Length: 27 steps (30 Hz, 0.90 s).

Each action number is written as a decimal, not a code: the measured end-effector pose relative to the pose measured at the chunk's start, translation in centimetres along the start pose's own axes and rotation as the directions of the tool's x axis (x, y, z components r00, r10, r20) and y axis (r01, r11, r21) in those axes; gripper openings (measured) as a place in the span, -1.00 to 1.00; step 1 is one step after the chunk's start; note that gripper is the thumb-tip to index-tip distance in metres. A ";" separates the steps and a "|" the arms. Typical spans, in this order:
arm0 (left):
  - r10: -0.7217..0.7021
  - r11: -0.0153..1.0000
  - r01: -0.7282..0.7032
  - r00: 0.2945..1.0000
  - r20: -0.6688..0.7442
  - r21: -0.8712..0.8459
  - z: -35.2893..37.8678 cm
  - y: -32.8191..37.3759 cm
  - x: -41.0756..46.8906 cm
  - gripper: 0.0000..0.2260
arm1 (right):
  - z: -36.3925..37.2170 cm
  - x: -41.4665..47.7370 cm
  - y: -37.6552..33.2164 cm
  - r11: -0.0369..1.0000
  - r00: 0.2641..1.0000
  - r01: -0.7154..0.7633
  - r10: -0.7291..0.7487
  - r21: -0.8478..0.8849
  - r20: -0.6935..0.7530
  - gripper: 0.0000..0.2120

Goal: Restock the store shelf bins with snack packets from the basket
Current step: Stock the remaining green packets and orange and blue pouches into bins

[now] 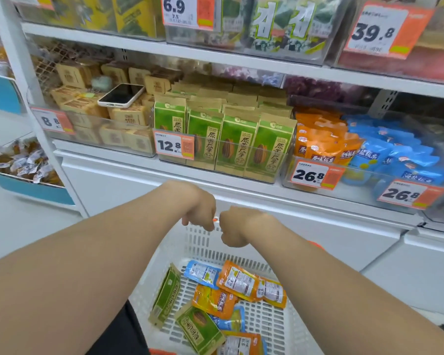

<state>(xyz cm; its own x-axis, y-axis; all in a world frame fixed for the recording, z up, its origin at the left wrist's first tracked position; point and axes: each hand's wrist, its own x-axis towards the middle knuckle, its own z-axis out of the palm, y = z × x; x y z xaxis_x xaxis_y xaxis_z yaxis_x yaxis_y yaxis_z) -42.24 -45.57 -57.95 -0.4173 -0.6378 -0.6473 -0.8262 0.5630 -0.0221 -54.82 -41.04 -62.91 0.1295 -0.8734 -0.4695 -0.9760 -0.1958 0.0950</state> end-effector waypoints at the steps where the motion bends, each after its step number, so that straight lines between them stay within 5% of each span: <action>1: -0.002 1.000 0.002 1.000 -0.008 0.015 0.1 -0.2 0.7 -0.61 | 1.1 0.9 -0.4 1.000 1.000 0.013 -0.013 0.008 0.011 -0.74; 8: 0.010 0.981 -0.006 1.000 -0.020 0.191 0.8 -0.9 5.1 -0.80 | 7.5 6.4 -5.3 0.975 0.973 0.224 -0.222 -0.014 0.061 -0.73; 18: -0.017 0.931 0.001 0.999 0.041 0.366 1.5 -2.6 8.8 -0.76 | 14.7 11.7 -11.4 0.909 0.913 0.404 -0.393 -0.106 0.111 -0.31; 22: -0.015 0.928 -0.002 0.999 0.045 0.371 2.3 -3.8 10.0 -0.83 | 16.6 12.7 -11.4 0.928 0.923 0.372 -0.368 -0.016 0.114 -0.41; 27: -0.025 0.935 0.022 1.000 0.006 0.355 2.7 -4.9 10.5 -0.66 | 17.6 13.2 -11.0 0.923 0.955 0.185 -0.250 0.337 0.160 -0.94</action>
<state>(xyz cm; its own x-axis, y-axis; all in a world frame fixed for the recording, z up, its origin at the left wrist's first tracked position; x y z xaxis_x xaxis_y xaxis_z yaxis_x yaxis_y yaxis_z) -41.53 -53.57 -66.71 -0.3939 -0.6486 -0.6513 -0.6467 0.6991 -0.3051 -45.44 -42.57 -85.62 0.3397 -0.7135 -0.6128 -0.9360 -0.1923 -0.2949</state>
